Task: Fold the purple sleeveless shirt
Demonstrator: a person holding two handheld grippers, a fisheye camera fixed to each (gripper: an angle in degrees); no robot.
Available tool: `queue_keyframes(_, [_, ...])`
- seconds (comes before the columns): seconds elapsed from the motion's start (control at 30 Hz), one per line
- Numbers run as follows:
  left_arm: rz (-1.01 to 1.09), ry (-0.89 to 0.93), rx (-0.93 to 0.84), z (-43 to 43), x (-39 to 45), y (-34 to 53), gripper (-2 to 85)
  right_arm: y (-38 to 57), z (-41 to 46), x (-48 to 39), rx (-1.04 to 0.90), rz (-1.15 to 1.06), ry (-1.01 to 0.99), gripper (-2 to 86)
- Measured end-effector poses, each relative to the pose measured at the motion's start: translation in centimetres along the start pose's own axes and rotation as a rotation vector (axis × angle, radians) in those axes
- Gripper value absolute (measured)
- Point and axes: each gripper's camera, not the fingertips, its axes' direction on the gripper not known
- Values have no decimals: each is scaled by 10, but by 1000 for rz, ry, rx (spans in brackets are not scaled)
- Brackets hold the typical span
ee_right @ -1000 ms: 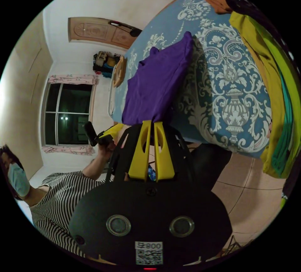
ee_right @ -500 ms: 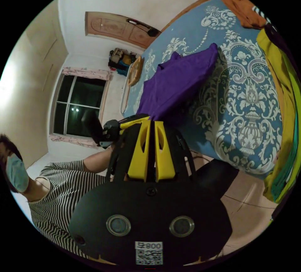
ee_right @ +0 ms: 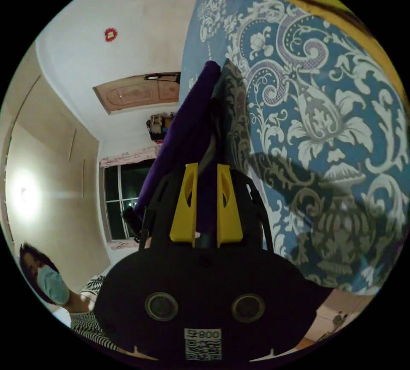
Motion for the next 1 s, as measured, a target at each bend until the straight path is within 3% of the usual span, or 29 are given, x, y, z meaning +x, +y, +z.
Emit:
queue_keyframes(0.3, [0, 49, -16, -33, -23, 1, 5, -60, 97, 14, -36, 65, 1, 73])
queue_keyframes(0.67, [-28, 171, -4, -110, -74, 7, 5, -81, 215, 5, -42, 23, 32, 9])
queue_keyframes(0.83, [-49, 238, 114, -191, -107, 17, 5, -76, 277, -35, -23, -92, -5, 5])
queue_keyframes(1.0, [-179, 285, 356, -314, -177, 57, 7, -69, 376, -99, -91, -280, 44, 4])
